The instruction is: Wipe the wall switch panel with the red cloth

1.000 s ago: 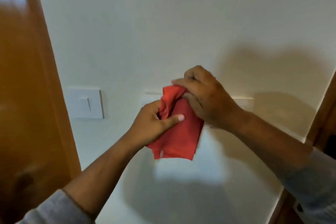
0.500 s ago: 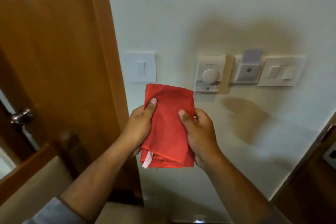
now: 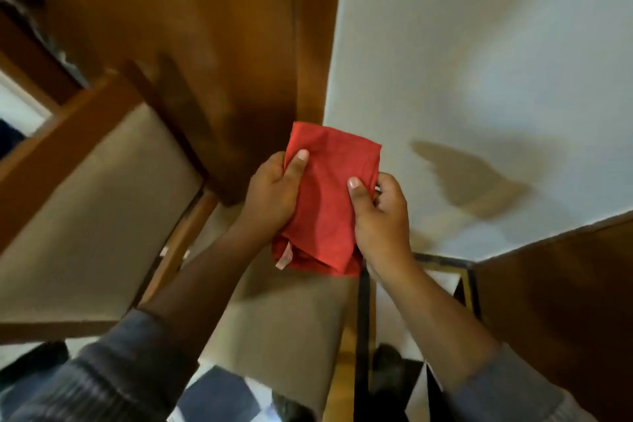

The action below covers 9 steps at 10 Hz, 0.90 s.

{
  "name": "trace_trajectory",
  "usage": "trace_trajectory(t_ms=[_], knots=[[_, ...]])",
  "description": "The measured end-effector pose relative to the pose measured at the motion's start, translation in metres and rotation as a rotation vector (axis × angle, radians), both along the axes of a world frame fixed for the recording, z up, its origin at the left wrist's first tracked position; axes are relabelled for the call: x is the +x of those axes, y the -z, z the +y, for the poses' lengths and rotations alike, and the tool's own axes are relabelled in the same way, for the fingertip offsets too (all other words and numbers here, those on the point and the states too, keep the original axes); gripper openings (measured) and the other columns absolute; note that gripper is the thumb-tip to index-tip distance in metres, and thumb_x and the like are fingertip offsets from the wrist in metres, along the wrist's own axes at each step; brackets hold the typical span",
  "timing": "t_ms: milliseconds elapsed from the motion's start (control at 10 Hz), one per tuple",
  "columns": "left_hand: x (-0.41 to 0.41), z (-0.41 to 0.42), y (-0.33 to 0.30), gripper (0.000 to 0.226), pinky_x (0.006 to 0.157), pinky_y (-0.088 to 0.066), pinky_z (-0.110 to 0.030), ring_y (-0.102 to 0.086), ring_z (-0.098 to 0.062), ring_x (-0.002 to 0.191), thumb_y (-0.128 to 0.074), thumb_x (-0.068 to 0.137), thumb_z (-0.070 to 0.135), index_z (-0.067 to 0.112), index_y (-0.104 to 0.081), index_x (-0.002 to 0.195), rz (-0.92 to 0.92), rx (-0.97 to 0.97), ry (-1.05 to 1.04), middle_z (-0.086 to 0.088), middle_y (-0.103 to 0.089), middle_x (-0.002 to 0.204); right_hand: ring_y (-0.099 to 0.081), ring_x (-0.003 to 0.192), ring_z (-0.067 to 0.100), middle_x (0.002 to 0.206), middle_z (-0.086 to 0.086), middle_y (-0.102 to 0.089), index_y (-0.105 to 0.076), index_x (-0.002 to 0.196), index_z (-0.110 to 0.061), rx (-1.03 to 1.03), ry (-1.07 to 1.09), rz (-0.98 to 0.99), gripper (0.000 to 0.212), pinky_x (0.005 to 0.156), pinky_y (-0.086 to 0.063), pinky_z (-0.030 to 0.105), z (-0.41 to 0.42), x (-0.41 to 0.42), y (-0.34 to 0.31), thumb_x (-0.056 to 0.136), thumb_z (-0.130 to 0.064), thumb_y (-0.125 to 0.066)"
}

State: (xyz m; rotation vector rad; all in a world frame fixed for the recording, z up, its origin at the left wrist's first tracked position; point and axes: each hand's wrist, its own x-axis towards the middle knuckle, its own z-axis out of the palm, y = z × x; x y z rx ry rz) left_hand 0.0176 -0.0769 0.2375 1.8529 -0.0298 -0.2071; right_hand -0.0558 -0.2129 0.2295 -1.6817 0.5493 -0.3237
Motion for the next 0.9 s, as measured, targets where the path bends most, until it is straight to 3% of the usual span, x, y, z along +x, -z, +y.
trace_trajectory(t_ms=[100, 200, 300, 400, 500, 600, 700, 800, 900], knots=[[-0.001, 0.029, 0.083, 0.025, 0.071, -0.051, -0.026, -0.062, -0.005, 0.079, -0.05, 0.106, 0.045, 0.026, -0.063, 0.096, 0.117, 0.097, 0.0, 0.007, -0.068, 0.091, -0.069, 0.091, 0.012, 0.1, -0.008, -0.07, -0.059, 0.099, -0.04, 0.008, -0.042, 0.159, 0.016, 0.083, -0.059, 0.045, 0.027, -0.004, 0.082, 0.092, -0.054, -0.057], [-0.006, 0.05, 0.152, 0.022, 0.066, -0.05, -0.02, -0.059, -0.003, 0.076, -0.049, 0.106, 0.044, 0.029, -0.057, 0.092, 0.179, 0.195, 0.033, 0.012, -0.062, 0.085, -0.066, 0.087, 0.0, 0.095, -0.012, -0.068, -0.057, 0.098, -0.039, 0.047, -0.057, 0.276, 0.006, 0.08, -0.057, 0.03, 0.047, -0.012, 0.153, 0.096, -0.045, -0.059], [-0.008, 0.069, 0.221, 0.019, 0.061, -0.04, -0.004, -0.054, 0.007, 0.077, -0.05, 0.106, 0.042, 0.028, -0.06, 0.1, 0.263, 0.269, 0.059, 0.02, -0.058, 0.088, -0.064, 0.09, -0.001, 0.101, -0.008, -0.068, -0.06, 0.115, -0.02, 0.042, -0.077, 0.364, 0.018, 0.078, -0.048, 0.011, 0.064, -0.015, 0.222, 0.1, -0.028, -0.06], [-0.013, 0.082, 0.279, 0.025, 0.069, -0.039, -0.011, -0.054, 0.006, 0.084, -0.047, 0.108, 0.041, 0.024, -0.059, 0.121, 0.335, 0.32, 0.083, 0.022, -0.057, 0.094, -0.065, 0.103, 0.015, 0.114, 0.0, -0.067, -0.055, 0.126, -0.013, 0.139, -0.121, 0.464, 0.028, 0.088, -0.053, 0.031, 0.076, -0.014, 0.275, 0.101, -0.025, -0.057], [-0.017, 0.09, 0.317, 0.024, 0.076, -0.042, -0.024, -0.059, -0.006, 0.089, -0.047, 0.108, 0.039, 0.023, -0.059, 0.12, 0.362, 0.375, 0.094, 0.018, -0.058, 0.094, -0.065, 0.098, 0.012, 0.107, -0.008, -0.065, -0.053, 0.119, -0.022, 0.178, -0.158, 0.532, 0.018, 0.087, -0.056, 0.037, 0.08, -0.015, 0.312, 0.101, -0.024, -0.056], [-0.025, 0.099, 0.344, 0.033, 0.084, -0.041, -0.03, -0.061, -0.021, 0.1, -0.052, 0.106, 0.038, 0.015, -0.057, 0.129, 0.42, 0.499, 0.14, -0.002, -0.067, 0.11, -0.065, 0.098, 0.021, 0.108, 0.0, -0.066, -0.056, 0.128, -0.012, 0.023, -0.259, 0.61, 0.029, 0.088, -0.054, 0.04, 0.077, -0.022, 0.335, 0.1, -0.021, -0.059], [-0.03, 0.097, 0.342, 0.04, 0.086, -0.049, -0.037, -0.064, -0.036, 0.11, -0.059, 0.102, 0.038, 0.009, -0.054, 0.13, 0.463, 0.618, 0.155, -0.015, -0.068, 0.122, -0.063, 0.087, 0.018, 0.103, 0.005, -0.07, -0.06, 0.126, -0.007, -0.11, -0.367, 0.602, 0.032, 0.078, -0.05, 0.031, 0.07, -0.024, 0.333, 0.097, -0.021, -0.063], [-0.026, 0.085, 0.311, 0.053, 0.095, -0.05, -0.045, -0.061, -0.041, 0.118, -0.064, 0.098, 0.04, 0.009, -0.048, 0.138, 0.425, 0.747, 0.192, -0.017, -0.064, 0.131, -0.065, 0.09, 0.026, 0.102, 0.012, -0.071, -0.061, 0.116, -0.006, -0.174, -0.402, 0.641, 0.032, 0.079, -0.052, 0.037, 0.052, -0.017, 0.304, 0.095, -0.029, -0.066], [-0.025, 0.072, 0.279, 0.066, 0.105, -0.049, -0.052, -0.056, -0.04, 0.127, -0.064, 0.097, 0.045, 0.013, -0.039, 0.148, 0.345, 0.851, 0.26, -0.016, -0.056, 0.143, -0.064, 0.109, 0.028, 0.118, 0.011, -0.068, -0.058, 0.129, -0.007, -0.24, -0.391, 0.644, 0.045, 0.093, -0.052, 0.041, 0.021, -0.008, 0.273, 0.096, -0.037, -0.064]])
